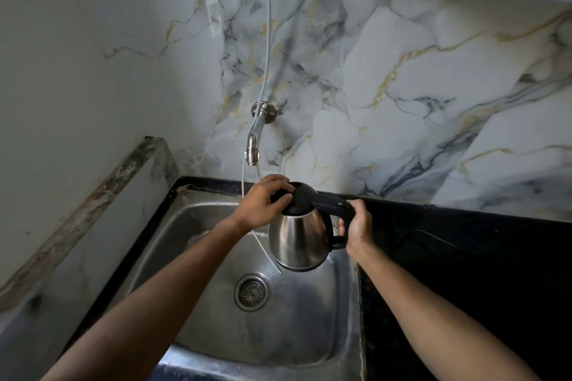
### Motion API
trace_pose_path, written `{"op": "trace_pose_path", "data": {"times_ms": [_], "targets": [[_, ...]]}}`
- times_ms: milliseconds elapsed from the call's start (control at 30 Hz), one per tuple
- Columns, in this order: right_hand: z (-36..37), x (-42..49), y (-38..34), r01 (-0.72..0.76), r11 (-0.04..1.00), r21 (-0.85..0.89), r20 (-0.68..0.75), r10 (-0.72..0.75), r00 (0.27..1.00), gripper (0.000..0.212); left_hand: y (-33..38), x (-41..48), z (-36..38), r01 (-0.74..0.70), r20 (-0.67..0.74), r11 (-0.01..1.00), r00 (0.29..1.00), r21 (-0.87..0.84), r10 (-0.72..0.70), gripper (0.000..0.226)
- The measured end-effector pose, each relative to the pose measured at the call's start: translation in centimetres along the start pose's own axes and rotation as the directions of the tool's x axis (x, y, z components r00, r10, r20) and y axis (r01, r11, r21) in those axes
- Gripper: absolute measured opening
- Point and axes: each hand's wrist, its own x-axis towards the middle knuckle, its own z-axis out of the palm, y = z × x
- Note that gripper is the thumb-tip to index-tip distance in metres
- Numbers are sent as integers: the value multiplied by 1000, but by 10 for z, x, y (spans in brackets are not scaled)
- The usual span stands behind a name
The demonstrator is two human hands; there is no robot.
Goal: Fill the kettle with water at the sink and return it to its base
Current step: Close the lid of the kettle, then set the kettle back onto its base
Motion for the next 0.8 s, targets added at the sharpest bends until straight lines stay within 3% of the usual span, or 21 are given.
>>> {"op": "trace_pose_path", "data": {"times_ms": [267, 433, 500, 567, 633, 700, 800], "targets": [[-46, -23, -25, 56, 997, 54, -36, -55, 998, 30, 51, -7, 33, 57, 8, 998, 998, -9, -57, 30], [-113, -37, -51, 111, 989, 92, -68, -105, 992, 31, 105, -14, 83, 46, 44, 998, 998, -44, -44, 28], [-142, -38, -60, 138, 986, 95, -75, -131, 988, 31, 122, -15, 98, 49, 68, 987, 997, -151, -39, 29], [-168, -38, -71, 164, 983, 85, -76, -157, 985, 30, 136, -18, 108, 144, 48, 898, 989, -416, -136, 36], [-197, -39, -80, 160, 983, 87, -76, -154, 985, 30, 146, -21, 120, 302, 83, 714, 942, -632, -326, 42], [-241, -42, -91, 154, 983, 103, -81, -146, 986, 29, 158, -25, 148, 452, 228, 531, 872, -717, -434, 58], [-286, -40, -99, 159, 982, 102, -88, -150, 985, 29, 172, -35, 185, 527, 354, 415, 833, -742, -425, 89]]}}
